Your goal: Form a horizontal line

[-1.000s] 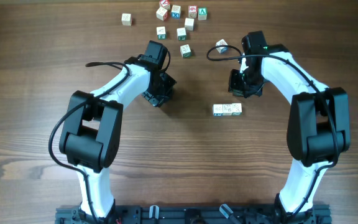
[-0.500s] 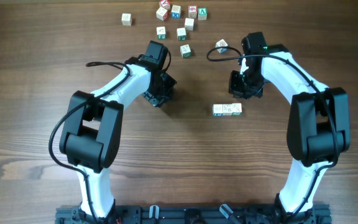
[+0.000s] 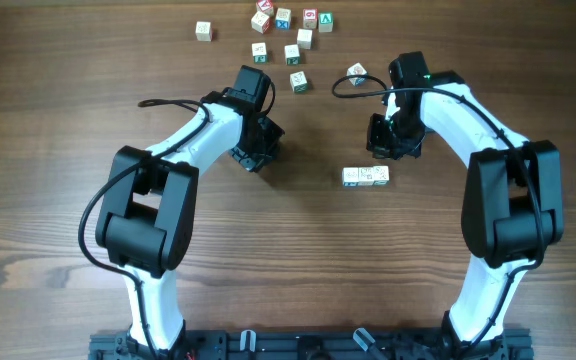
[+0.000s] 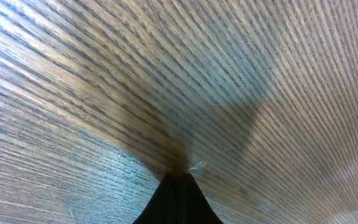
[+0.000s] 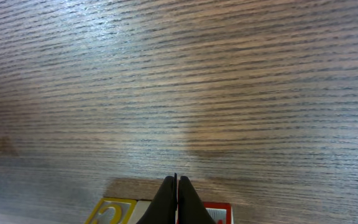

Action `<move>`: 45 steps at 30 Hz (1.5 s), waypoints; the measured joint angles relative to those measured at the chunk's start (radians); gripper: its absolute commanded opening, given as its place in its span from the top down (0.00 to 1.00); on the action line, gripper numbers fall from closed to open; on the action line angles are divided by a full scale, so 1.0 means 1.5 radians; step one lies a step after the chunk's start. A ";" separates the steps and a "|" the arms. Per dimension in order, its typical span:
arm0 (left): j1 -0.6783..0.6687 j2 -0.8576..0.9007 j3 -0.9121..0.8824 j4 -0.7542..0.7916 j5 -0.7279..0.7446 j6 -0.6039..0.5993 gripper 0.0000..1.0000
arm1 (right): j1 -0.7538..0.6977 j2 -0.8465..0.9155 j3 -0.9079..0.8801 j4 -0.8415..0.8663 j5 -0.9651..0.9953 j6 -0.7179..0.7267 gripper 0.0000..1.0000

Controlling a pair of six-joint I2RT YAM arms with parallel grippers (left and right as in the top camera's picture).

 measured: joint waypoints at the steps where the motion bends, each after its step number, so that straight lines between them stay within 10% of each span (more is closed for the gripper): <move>1: 0.000 0.000 0.000 0.000 0.000 0.000 0.96 | 0.000 0.000 0.000 0.000 0.000 0.000 0.96; 45: 0.000 0.000 0.000 0.000 0.000 0.000 0.96 | 0.000 0.000 0.000 -0.034 -0.012 0.000 0.96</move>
